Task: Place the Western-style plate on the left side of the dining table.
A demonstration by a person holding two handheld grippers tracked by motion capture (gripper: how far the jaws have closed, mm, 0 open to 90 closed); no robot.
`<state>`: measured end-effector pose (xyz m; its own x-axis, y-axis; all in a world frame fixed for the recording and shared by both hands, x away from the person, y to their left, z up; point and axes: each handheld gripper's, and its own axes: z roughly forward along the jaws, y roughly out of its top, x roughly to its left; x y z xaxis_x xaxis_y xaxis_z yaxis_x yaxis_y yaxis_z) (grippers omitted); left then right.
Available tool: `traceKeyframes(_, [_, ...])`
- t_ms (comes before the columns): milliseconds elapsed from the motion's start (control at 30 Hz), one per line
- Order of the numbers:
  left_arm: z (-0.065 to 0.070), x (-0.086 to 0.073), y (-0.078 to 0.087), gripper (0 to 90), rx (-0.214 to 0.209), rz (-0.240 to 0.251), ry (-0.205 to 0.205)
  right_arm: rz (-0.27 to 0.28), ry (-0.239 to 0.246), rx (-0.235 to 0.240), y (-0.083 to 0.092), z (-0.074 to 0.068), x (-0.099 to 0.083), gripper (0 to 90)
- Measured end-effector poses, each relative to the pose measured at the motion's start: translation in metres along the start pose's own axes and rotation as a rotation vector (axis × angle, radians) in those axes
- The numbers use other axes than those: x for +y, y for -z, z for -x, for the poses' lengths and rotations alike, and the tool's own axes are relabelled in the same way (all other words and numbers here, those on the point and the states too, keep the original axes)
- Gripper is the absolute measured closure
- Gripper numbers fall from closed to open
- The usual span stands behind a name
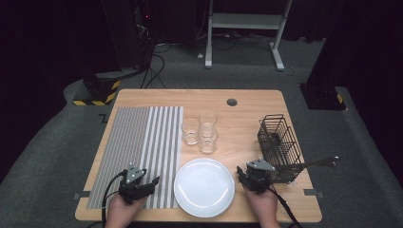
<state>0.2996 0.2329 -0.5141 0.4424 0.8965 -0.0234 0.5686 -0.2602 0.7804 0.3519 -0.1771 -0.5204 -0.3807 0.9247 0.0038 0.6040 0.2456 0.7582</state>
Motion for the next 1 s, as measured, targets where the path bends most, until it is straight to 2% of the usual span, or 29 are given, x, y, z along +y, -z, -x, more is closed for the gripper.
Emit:
traceKeyframes(100, [0.001,0.001,0.0,38.7,-0.008,0.006,-0.003,0.007,0.016,0.007,0.0,0.0,0.0,59.9])
traceKeyframes(133, [0.002,0.002,0.001,39.6,-0.022,0.009,0.0,0.015,0.023,0.013,0.001,-0.001,-0.001,61.5])
traceKeyframes(300, [0.003,0.007,0.004,40.7,-0.055,0.03,0.017,0.026,0.032,0.013,0.002,-0.001,-0.002,61.4])
traceKeyframes(333, [0.004,0.008,0.004,40.7,-0.061,0.033,0.009,0.032,0.035,0.012,0.003,-0.001,-0.002,61.5])
traceKeyframes(367, [0.006,0.011,0.004,40.6,-0.074,0.024,0.01,0.041,0.045,0.012,0.003,-0.002,-0.002,62.0])
traceKeyframes(500, [0.009,0.016,0.001,37.5,-0.079,0.011,0.021,0.046,0.051,0.016,0.005,-0.003,-0.002,62.2])
traceKeyframes(600, [0.013,0.024,-0.002,36.7,-0.094,0.018,0.024,0.066,0.083,-0.005,0.008,-0.004,-0.002,62.3])
traceKeyframes(733, [0.017,0.026,-0.005,36.0,-0.116,0.029,0.031,0.111,0.095,0.0,0.013,-0.003,-0.003,64.2])
traceKeyframes(767, [0.018,0.026,-0.007,36.0,-0.133,0.029,0.043,0.111,0.095,0.0,0.013,-0.003,-0.003,64.2])
traceKeyframes(800, [0.021,0.024,-0.009,35.1,-0.151,0.023,0.045,0.099,0.075,0.019,0.017,-0.002,0.0,65.4])
traceKeyframes(1000, [0.028,0.02,-0.012,35.0,-0.183,0.017,0.043,0.114,0.055,0.041,0.025,-0.002,0.001,64.1])
